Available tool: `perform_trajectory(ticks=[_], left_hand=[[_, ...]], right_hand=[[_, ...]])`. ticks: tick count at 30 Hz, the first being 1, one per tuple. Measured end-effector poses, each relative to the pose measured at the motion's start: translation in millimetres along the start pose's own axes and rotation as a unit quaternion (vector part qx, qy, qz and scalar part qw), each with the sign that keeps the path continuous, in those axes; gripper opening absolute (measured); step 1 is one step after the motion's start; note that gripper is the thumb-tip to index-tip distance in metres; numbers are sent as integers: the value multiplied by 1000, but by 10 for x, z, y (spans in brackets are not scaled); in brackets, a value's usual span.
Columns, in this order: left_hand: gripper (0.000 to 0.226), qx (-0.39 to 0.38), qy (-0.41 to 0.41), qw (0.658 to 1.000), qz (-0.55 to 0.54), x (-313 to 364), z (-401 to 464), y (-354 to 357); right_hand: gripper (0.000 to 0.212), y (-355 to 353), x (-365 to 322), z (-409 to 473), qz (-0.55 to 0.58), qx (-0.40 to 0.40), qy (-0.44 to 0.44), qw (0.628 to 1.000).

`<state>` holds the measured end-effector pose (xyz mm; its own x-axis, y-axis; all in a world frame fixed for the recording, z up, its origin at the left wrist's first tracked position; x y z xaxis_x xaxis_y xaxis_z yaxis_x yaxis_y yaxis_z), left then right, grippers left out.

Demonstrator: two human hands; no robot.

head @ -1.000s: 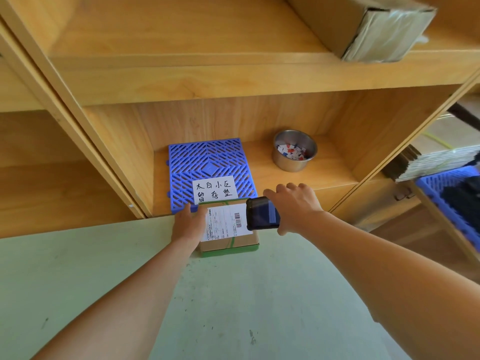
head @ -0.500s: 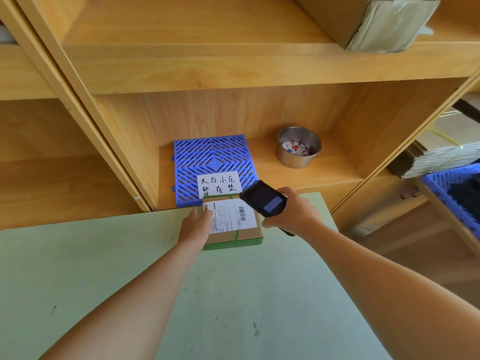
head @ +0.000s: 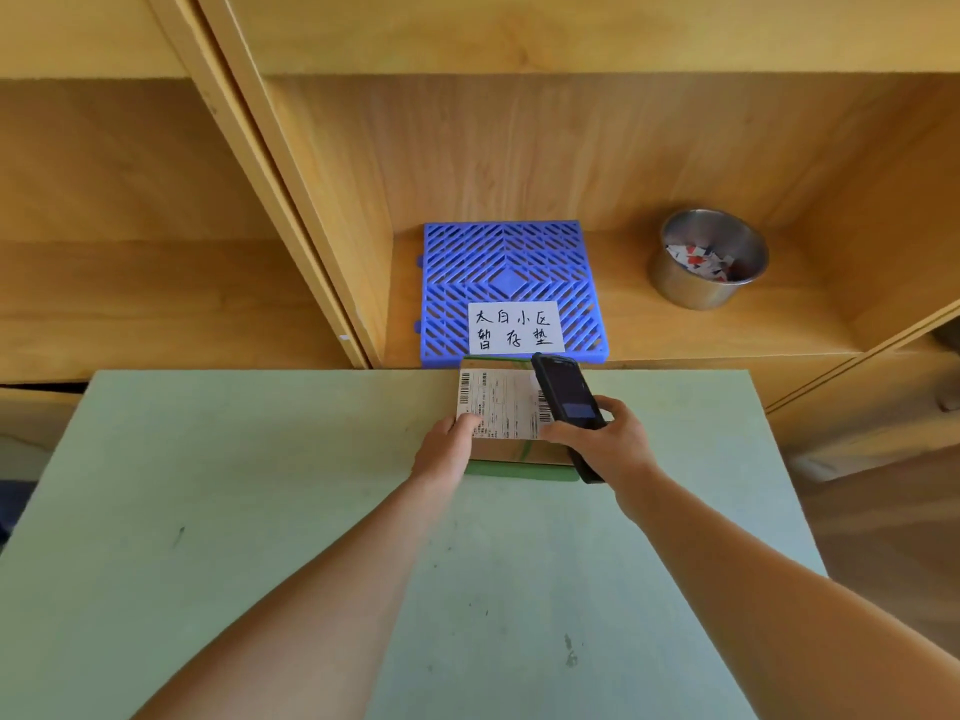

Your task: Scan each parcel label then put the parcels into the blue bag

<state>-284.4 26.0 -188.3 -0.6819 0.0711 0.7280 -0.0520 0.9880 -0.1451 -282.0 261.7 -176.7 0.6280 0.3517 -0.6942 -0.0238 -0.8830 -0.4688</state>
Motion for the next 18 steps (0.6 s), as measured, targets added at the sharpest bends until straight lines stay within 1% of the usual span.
perform_trajectory(ticks=[2,6,8,10,12,14,16,18], left_hand=[[51,3,-4,1000,-4,93,-108,-140],[47,20,14,1000,-1,296,-319,-493],[40,39,25,999,-5,326,-404,-708],[31,65,29,997,-17,279,-451,-986],[32,84,28,996,-20,140,-513,-1340],[41,106,21,993,-40,3,-603,-1719],[51,138,7,987,-85,-144,-710,-2179],[44,170,1,979,-114,-258,-807,-2638]], right_hand=[[76,19,-135,-68,3,-7,-9,1000],[81,160,-512,-224,-34,-25,-50,998],[72,304,-711,-309,-73,-35,-76,994],[72,518,-873,-403,-97,-47,-95,990],[81,818,-1029,-533,-115,-65,-111,985],[90,1175,-1185,-681,-117,-90,-128,981],[86,1625,-1391,-917,-134,-129,-154,970],[80,2058,-1607,-1184,-161,-158,-187,956]])
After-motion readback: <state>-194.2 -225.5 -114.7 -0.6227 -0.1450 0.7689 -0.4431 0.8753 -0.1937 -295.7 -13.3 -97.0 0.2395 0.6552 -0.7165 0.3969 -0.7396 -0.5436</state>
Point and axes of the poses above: each hand's wrist, its own z-axis towards the middle knuckle, its own y-axis out of the palm, x = y × z, the point moved 9 cm from there along z, towards the middle knuckle, and after that the axes turned 9 degrees about -z, right-handed, at the moved point
